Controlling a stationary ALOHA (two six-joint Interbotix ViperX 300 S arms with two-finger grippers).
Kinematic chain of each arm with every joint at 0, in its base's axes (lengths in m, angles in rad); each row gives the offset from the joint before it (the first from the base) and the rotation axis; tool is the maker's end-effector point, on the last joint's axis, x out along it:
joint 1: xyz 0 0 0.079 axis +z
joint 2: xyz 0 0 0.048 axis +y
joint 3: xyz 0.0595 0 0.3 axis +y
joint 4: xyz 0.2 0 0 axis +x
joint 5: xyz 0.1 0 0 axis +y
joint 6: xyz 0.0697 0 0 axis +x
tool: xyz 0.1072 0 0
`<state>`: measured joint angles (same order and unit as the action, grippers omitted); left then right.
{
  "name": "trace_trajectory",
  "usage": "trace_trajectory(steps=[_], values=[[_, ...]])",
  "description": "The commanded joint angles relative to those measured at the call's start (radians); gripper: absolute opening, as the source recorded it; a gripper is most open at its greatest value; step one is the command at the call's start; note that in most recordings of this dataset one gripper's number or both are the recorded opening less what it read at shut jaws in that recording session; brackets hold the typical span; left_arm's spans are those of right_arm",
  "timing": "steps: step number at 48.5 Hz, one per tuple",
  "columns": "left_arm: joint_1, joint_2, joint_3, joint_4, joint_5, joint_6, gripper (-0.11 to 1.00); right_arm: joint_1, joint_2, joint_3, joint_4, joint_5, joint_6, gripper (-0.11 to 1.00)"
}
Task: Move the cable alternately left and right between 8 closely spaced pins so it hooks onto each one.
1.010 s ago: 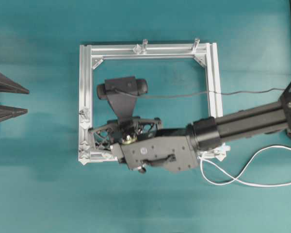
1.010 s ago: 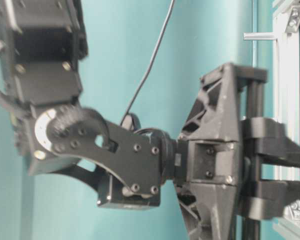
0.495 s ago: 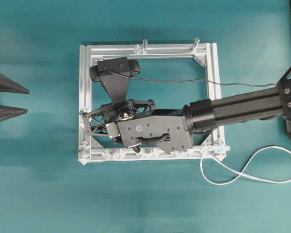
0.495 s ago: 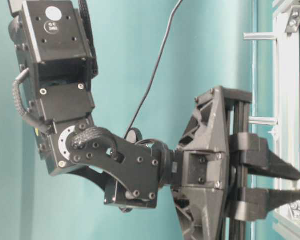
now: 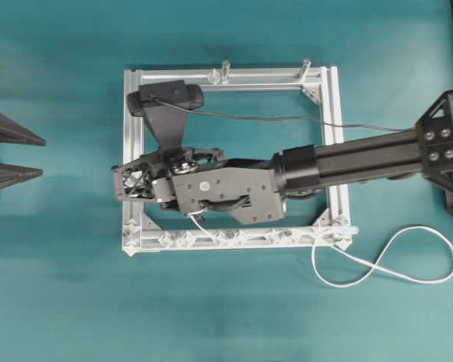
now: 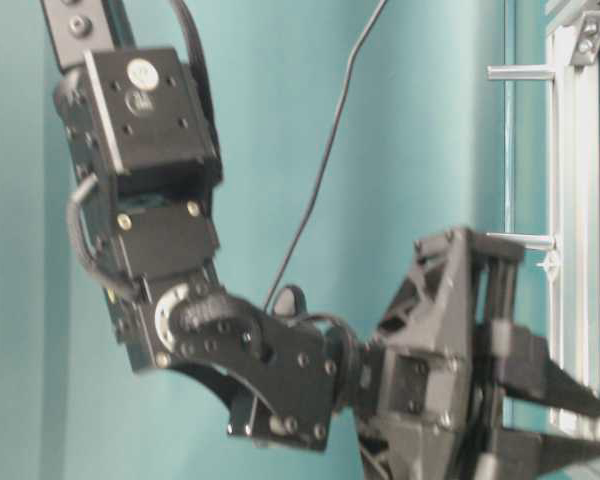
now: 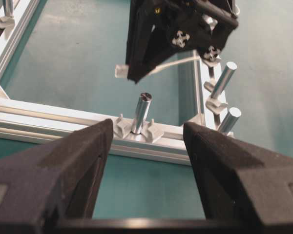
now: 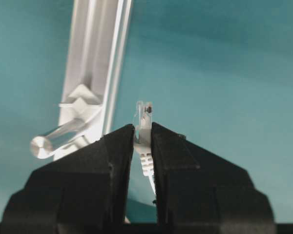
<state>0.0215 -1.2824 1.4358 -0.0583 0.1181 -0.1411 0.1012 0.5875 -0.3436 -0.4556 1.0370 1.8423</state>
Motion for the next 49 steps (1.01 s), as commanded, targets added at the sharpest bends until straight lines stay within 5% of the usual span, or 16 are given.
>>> trace_trajectory(steps=[1, 24, 49], values=[[-0.003, 0.008, -0.023, 0.003, -0.005, -0.003, 0.63, 0.002, -0.012, -0.040, -0.008, -0.006, -0.003, 0.14], [-0.005, 0.006, -0.025, 0.003, -0.005, -0.003, 0.63, 0.020, 0.002, -0.067, 0.000, -0.014, -0.002, 0.14], [-0.005, 0.006, -0.017, 0.003, -0.005, -0.002, 0.63, 0.104, 0.006, -0.071, 0.006, -0.014, 0.084, 0.14]])
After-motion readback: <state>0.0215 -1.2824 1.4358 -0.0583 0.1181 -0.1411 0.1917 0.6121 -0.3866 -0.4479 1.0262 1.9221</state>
